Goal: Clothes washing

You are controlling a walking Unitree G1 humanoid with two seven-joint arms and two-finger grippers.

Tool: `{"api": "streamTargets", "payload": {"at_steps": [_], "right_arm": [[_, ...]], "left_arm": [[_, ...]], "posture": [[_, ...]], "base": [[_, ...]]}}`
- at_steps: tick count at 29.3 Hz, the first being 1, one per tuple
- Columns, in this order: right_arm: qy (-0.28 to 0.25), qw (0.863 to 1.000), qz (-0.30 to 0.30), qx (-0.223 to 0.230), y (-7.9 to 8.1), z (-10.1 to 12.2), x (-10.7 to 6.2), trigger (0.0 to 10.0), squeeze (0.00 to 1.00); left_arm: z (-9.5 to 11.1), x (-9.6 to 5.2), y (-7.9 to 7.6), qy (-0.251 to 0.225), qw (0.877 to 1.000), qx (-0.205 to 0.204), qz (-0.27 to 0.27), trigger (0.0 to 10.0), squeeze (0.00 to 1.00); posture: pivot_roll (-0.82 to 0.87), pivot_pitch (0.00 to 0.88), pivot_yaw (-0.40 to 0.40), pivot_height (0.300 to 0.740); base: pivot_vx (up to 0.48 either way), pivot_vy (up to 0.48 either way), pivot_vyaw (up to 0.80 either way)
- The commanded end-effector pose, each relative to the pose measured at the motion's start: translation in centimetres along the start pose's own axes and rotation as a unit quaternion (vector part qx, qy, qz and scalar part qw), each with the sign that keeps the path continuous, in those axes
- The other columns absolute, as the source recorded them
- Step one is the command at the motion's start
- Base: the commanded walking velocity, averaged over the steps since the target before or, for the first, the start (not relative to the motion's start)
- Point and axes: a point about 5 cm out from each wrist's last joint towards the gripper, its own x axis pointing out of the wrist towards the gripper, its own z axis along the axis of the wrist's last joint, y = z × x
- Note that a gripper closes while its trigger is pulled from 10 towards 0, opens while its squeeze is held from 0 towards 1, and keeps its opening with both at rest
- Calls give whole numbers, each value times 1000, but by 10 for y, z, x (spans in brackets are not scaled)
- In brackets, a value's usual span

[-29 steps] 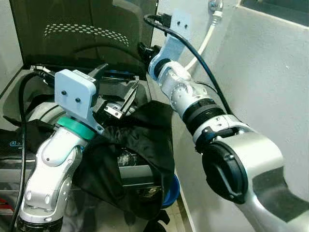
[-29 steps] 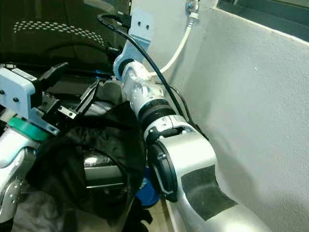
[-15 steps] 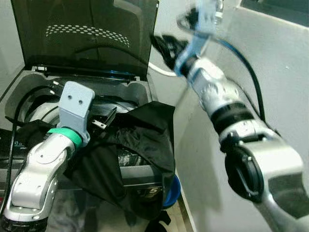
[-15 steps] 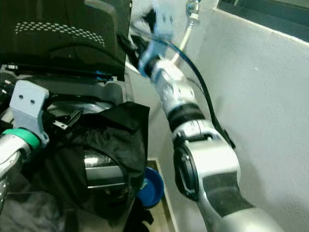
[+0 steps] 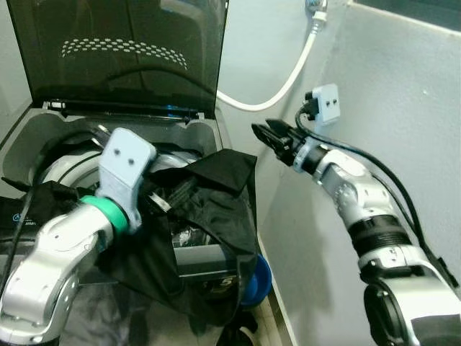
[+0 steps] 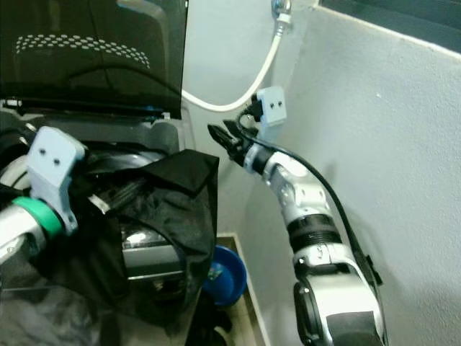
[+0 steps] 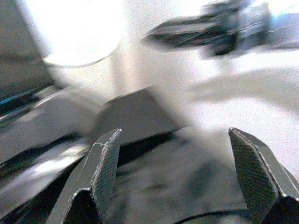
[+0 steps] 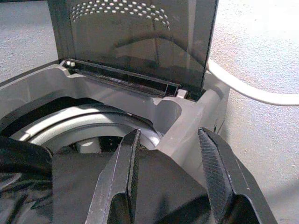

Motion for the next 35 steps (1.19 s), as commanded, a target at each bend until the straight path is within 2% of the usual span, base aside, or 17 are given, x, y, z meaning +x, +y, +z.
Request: {"api": "streamTargets", "payload": {"at_steps": [1,4,5,6,7,8,9,10,11,12,13,14,15,16,18,26,35], "right_arm": [[14,999,30,-12,1,0,-8,10000,0],[28,997,66,-19,7,-1,-14,10000,0],[51,991,117,-28,16,-6,-21,10000,0],[75,983,165,-37,25,-11,-29,10000,0],[75,983,165,-37,25,-11,-29,10000,0],[93,975,198,-41,33,-17,-34,10000,0],[93,975,198,-41,33,-17,-34,10000,0],[104,970,215,-44,39,-21,-38,10000,0],[95,976,191,-49,39,-24,-36,10000,0],[95,976,191,-49,39,-24,-36,10000,0],[76,986,139,-46,37,-25,-31,10000,0],[76,986,139,-46,37,-25,-31,10000,0],[45,996,73,-35,33,-25,-24,10000,0],[45,996,73,-35,33,-25,-24,10000,0],[-17,1000,-16,7,30,-20,-16,10000,0],[-100,990,-44,85,47,-3,-10,10000,0],[-111,987,-60,99,49,-1,-10,10000,0]], "left_arm": [[4,-1,-15,-11,998,-9,-58,10000,0],[6,-1,-19,-16,997,-2,-72,10000,0],[3,-1,-11,3,999,24,-36,10000,0],[-3,-2,7,34,996,65,40,10000,0],[-3,-2,7,34,996,65,40,10000,0],[-8,-6,28,59,987,86,126,10000,0],[-8,-6,28,59,987,86,126,10000,0],[-8,-13,45,67,973,97,197,10000,0],[-7,-19,56,63,962,78,254,10000,0],[-7,-19,56,63,962,78,254,10000,0],[-6,-25,62,51,952,60,296,10000,0],[-6,-25,62,51,952,60,296,10000,0],[-6,-29,64,42,945,44,320,10000,0],[-6,-29,64,42,945,44,320,10000,0],[-6,-32,66,34,935,33,352,10000,0],[4,-29,70,15,932,42,359,10000,0],[11,-24,69,0,933,53,356,10000,0]], "posture": [[63,31,-75,740],[63,37,-75,740],[62,40,-75,740],[61,42,-75,740],[61,42,-75,740],[63,48,-83,740],[63,48,-83,740],[63,51,-88,740],[63,53,-94,740],[63,53,-94,740],[62,55,-97,740],[62,55,-97,740],[62,56,-100,740],[62,56,-100,740],[62,58,-104,740],[71,56,-105,740],[77,54,-102,740]], "base": [[0,0,0],[0,0,0],[0,0,0],[0,0,0],[0,0,0],[0,0,0],[0,0,0],[0,0,0],[0,0,0],[0,0,0],[0,0,0],[0,0,0],[0,0,0],[0,0,0],[0,0,0],[0,0,0],[0,325,0]]}}
